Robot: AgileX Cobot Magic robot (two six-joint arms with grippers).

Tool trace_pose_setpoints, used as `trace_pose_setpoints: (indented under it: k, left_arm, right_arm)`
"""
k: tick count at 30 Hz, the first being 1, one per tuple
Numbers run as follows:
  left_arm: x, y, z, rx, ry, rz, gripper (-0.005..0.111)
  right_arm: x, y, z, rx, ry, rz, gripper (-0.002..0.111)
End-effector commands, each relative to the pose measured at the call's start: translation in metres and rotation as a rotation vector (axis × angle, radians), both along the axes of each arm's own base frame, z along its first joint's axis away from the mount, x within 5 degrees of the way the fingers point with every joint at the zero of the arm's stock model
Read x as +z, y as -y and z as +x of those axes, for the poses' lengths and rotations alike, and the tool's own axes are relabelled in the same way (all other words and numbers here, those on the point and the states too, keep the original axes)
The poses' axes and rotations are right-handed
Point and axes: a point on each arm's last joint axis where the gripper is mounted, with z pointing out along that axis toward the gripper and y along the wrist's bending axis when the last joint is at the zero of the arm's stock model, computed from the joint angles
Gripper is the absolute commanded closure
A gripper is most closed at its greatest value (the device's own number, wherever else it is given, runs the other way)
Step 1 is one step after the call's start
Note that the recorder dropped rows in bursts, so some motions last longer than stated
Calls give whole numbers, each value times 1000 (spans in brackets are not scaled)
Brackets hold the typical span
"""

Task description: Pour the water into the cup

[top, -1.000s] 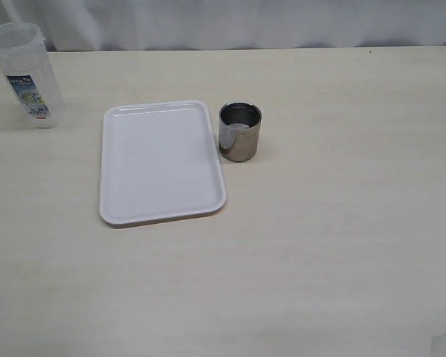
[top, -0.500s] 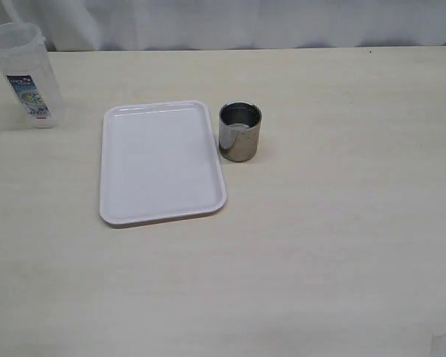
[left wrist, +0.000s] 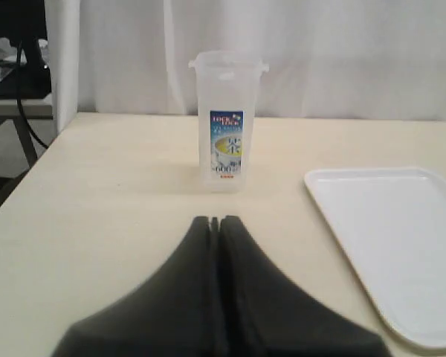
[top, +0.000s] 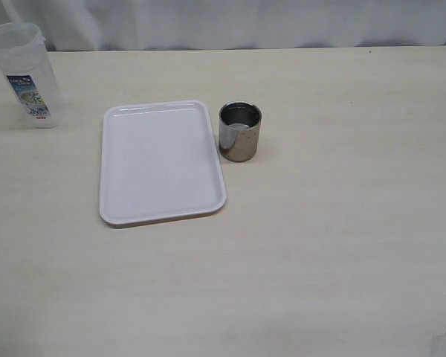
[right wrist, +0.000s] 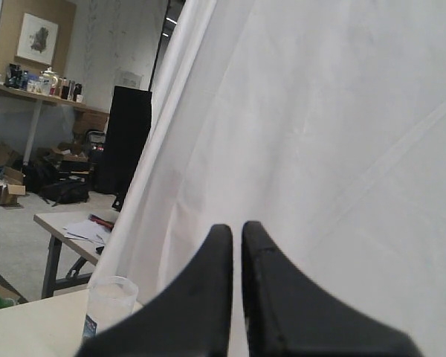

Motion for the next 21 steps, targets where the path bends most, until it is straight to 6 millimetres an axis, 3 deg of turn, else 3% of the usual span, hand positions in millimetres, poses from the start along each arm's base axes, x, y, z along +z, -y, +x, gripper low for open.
trace_pose_setpoints:
  k: [1, 21]
  left_arm:
    - [-3, 0, -1, 0, -25, 2, 107]
    - [-3, 0, -1, 0, -25, 2, 107]
  right_arm:
    - [0, 1, -1, -2, -2, 12, 104]
    - [3, 0, -3, 36, -31, 101, 104]
